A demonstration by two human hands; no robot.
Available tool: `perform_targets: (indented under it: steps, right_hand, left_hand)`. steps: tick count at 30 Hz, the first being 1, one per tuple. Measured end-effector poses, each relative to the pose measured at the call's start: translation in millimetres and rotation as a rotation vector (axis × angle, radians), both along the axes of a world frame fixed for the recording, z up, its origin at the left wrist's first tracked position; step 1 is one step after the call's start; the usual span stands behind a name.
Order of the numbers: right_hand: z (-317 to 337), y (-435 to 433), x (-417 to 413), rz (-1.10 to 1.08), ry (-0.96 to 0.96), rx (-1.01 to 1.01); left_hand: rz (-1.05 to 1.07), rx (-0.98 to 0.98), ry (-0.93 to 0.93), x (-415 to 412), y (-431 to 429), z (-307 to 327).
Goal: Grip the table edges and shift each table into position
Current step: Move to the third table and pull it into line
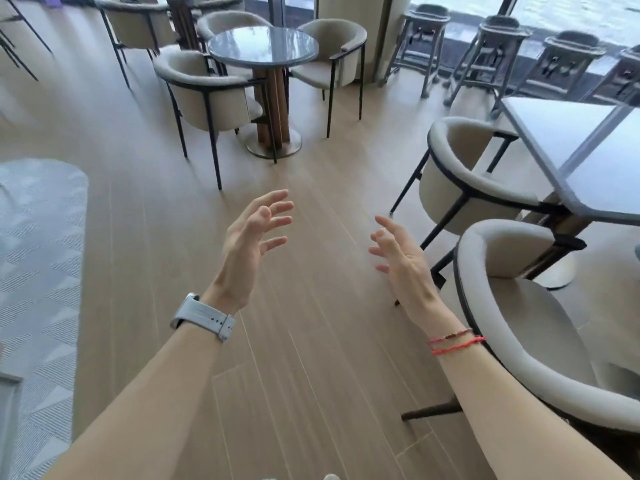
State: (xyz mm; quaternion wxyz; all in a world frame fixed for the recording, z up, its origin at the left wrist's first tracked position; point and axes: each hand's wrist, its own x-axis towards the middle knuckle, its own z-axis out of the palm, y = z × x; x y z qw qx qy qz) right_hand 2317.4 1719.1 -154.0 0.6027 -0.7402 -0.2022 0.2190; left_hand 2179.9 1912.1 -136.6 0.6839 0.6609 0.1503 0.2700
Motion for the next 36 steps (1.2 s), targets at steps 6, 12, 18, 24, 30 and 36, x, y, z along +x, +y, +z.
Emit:
perform_targets:
  steps: [6,12,18,24,30,36]
  right_hand:
    - [-7,85,75,0.004,-0.029,-0.012]
    - [-11,177,149,-0.051,-0.05,-0.046]
    - [1,255,223,-0.137,-0.032,-0.041]
    - [1,310,307,-0.191,0.0,-0.012]
    - [-18,353,420,-0.212,0.018,0.023]
    - [-19,385,551,-0.253,0.079,0.053]
  left_hand:
    - [0.003,-0.028,0.004,75,84,-13]
    - [-0.075,-0.055,-0.009,161,185,-25]
    - [-0.146,-0.066,-0.007,252,269,-14]
    - [-0.192,-0.076,0.0,346,326,-20]
    - [-0.201,-0.045,0.031,459,370,-30]
    - [-0.193,-0.027,0.077,593,405,-21]
